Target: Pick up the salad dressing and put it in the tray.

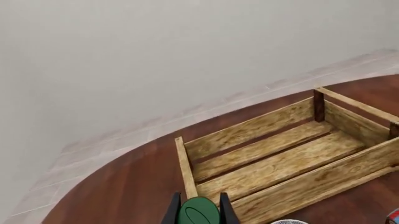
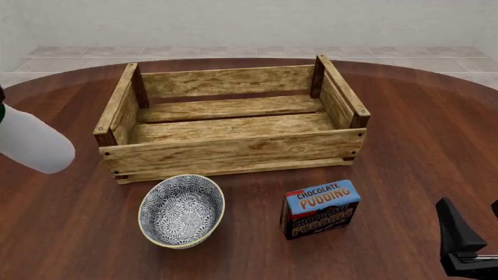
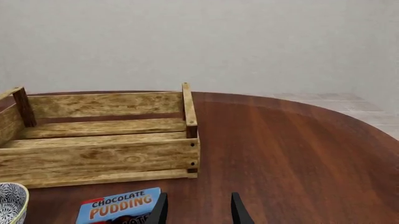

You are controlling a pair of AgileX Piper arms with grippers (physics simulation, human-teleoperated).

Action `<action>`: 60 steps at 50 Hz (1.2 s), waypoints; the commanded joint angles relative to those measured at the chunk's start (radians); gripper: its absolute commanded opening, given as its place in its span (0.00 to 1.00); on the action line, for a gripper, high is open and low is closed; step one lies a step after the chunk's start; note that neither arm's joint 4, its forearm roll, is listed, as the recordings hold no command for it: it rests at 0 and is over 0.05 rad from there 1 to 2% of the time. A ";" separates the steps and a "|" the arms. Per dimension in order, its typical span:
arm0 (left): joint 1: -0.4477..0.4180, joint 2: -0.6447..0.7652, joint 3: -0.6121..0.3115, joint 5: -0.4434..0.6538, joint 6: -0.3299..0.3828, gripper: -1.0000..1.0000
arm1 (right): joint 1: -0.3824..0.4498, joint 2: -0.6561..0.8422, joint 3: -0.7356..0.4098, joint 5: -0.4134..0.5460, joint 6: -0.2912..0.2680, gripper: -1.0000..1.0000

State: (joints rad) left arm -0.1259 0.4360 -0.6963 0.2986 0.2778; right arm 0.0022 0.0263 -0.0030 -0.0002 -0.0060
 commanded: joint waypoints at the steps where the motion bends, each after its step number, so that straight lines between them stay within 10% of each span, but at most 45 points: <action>1: -0.064 0.079 -0.070 -0.028 0.037 0.00 | -0.002 -0.003 0.000 0.003 0.001 1.00; 60: -0.117 0.745 -0.324 -0.343 0.091 0.00 | -0.003 -0.017 -0.003 0.009 0.013 1.00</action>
State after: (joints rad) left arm -0.2431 1.0814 -0.9976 0.0292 0.3433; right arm -0.0006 0.0192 -0.0054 0.0021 0.0028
